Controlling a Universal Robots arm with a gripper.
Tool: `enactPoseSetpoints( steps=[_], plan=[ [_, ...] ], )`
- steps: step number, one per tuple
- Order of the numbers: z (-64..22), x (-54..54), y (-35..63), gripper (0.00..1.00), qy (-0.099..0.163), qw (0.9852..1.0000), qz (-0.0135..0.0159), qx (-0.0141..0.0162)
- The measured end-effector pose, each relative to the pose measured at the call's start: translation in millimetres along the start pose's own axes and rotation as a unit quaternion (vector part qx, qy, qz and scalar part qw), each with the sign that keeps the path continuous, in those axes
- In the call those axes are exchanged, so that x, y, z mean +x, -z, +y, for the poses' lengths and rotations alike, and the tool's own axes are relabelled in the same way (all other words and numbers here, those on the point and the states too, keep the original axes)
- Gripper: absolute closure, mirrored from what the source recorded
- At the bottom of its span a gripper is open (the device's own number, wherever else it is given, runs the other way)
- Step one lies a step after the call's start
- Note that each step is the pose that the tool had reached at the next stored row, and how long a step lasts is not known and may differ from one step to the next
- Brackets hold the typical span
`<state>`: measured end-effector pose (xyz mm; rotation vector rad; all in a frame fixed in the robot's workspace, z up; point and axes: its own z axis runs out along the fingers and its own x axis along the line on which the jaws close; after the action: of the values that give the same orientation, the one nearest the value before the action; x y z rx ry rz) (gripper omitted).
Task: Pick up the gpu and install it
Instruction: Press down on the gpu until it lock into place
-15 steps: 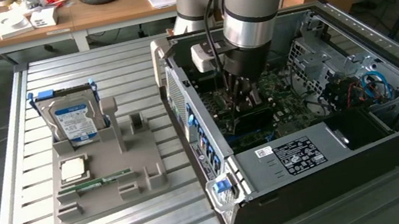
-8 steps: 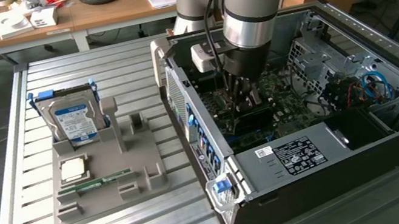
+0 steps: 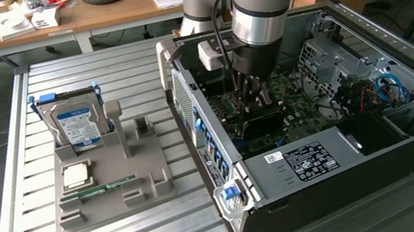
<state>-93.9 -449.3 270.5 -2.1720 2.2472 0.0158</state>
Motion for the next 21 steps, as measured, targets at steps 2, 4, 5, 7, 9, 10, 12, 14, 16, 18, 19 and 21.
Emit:
enactPoseSetpoints(
  steps=[2, 4, 5, 7, 9, 10, 12, 14, 16, 18, 19, 21],
  plan=[
    [0.0, 0.0, 2.1, 0.89, 0.0, 1.0, 0.0, 0.0],
    [0.0, -0.1, 4.5, 0.89, 0.0, 1.0, 0.0, 0.0],
    [0.0, -0.1, 5.9, 0.89, 0.0, 1.0, 0.0, 0.0],
    [0.0, -0.1, 8.5, 0.89, 0.0, 1.0, 0.0, 0.0],
    [-0.1, -0.2, 10.7, 0.89, 0.0, 1.0, 0.0, 0.0],
    [-0.1, -0.2, 11.6, 0.89, 0.0, 1.0, 0.0, 0.0],
    [-0.1, -0.2, 13.0, 0.89, 0.0, 1.0, 0.0, 0.0],
    [-0.1, -0.2, 13.2, 0.89, 0.0, 1.0, -0.0001, 0.0],
    [-0.5, -0.2, 13.4, 0.89, 0.0, 1.0, 0.0, 0.0],
    [-0.5, -0.2, 13.3, 0.89, 0.0, 1.0, 0.0, 0.0],
    [-0.6, -0.2, 13.3, 0.89, 0.0, 1.0, 0.0, 0.0],
    [-0.6, -0.2, 13.3, 0.89, 0.0, 1.0, 0.0, 0.0]
  ],
)
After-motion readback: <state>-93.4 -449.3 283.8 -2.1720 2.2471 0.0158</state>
